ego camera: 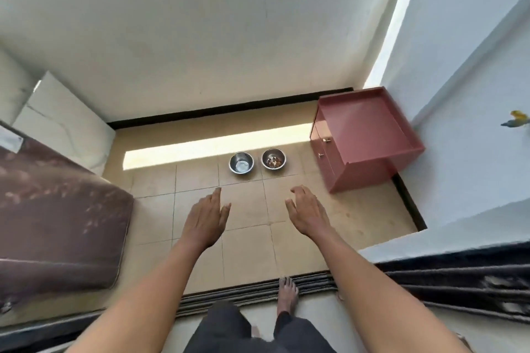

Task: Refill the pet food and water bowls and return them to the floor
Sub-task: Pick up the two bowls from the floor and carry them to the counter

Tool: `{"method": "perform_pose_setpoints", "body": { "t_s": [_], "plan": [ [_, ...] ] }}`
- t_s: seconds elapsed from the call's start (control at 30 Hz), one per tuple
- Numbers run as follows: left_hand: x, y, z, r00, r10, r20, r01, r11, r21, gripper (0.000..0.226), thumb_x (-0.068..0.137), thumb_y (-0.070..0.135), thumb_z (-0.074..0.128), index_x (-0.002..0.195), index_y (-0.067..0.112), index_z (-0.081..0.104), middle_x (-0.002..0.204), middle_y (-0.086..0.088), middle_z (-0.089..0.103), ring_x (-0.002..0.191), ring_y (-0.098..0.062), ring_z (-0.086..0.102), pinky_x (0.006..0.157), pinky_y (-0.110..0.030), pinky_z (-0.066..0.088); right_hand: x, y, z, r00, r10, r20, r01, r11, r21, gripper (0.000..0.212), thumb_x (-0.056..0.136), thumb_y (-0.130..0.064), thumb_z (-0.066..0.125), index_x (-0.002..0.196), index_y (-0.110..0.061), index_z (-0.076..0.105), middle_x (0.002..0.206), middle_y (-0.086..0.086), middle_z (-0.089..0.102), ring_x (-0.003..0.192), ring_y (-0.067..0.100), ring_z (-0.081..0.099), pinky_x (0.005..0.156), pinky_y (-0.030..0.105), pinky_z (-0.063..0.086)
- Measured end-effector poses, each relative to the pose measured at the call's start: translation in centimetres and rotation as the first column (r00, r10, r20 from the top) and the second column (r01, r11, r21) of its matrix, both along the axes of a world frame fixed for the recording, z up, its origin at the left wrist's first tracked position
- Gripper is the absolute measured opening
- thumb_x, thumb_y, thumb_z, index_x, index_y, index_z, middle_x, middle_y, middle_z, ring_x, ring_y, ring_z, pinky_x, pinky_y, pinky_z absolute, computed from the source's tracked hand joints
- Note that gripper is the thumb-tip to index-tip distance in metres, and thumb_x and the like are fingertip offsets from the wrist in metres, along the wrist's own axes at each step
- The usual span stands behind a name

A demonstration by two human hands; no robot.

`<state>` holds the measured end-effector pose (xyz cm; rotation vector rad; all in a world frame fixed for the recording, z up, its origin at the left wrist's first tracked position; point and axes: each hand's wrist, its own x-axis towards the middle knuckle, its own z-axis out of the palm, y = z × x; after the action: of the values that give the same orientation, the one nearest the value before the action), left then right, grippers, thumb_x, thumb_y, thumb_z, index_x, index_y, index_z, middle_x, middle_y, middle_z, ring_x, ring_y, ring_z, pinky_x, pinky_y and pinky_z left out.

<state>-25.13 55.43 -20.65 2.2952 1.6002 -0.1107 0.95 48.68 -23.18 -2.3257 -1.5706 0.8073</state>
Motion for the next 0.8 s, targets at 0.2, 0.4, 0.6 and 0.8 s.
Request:
{"method": "perform_pose_setpoints", "body": {
  "t_s": [0.2,0.4,0.6,0.8],
  "plan": [
    [-0.5,6.8,-0.9,0.996,0.093,-0.002,-0.093,0.993,-0.072,0.059,0.110,0.040,0.035,0.159,0.007,0.031,0.145,-0.016,0.058,0.128,-0.034,0.057,0.107,-0.045,0.044,1.6,9.3,-1.4,1.000,-0.003,-0.030,0.001,0.997,-0.074,0.043,0.106,-0.029,0.054,0.144,-0.008,0.054,0.149,0.013,0.056,0.138,0.033,0.054,0.114,0.042,0.042],
    [0.2,16.9,-4.0,0.998,0.068,-0.013,-0.069,0.983,-0.172,0.058,0.109,0.043,0.035,0.158,0.011,0.033,0.146,-0.015,0.057,0.132,-0.033,0.054,0.108,-0.044,0.041,2.2,18.1,-4.3,0.998,0.006,-0.060,-0.016,0.987,-0.162,0.044,0.106,-0.030,0.056,0.143,-0.007,0.054,0.148,0.015,0.055,0.137,0.034,0.054,0.111,0.044,0.044],
    [2.4,28.1,-9.9,0.999,0.023,-0.026,-0.030,0.956,-0.293,0.057,0.109,0.043,0.034,0.156,0.011,0.034,0.143,-0.018,0.059,0.129,-0.037,0.056,0.105,-0.046,0.043,3.2,25.8,-9.7,0.984,-0.142,-0.108,0.107,0.955,-0.276,0.044,0.104,-0.031,0.057,0.141,-0.008,0.055,0.146,0.015,0.057,0.135,0.034,0.054,0.112,0.046,0.045],
    [5.6,35.1,-21.2,0.990,0.142,-0.003,-0.128,0.880,-0.458,0.055,0.108,0.042,0.038,0.152,0.010,0.040,0.131,-0.018,0.067,0.125,-0.039,0.060,0.098,-0.047,0.047,5.4,33.5,-19.4,0.950,-0.269,-0.159,0.184,0.893,-0.412,0.043,0.104,-0.033,0.056,0.141,-0.011,0.057,0.146,0.012,0.058,0.137,0.031,0.054,0.112,0.043,0.043]
  ]
}}
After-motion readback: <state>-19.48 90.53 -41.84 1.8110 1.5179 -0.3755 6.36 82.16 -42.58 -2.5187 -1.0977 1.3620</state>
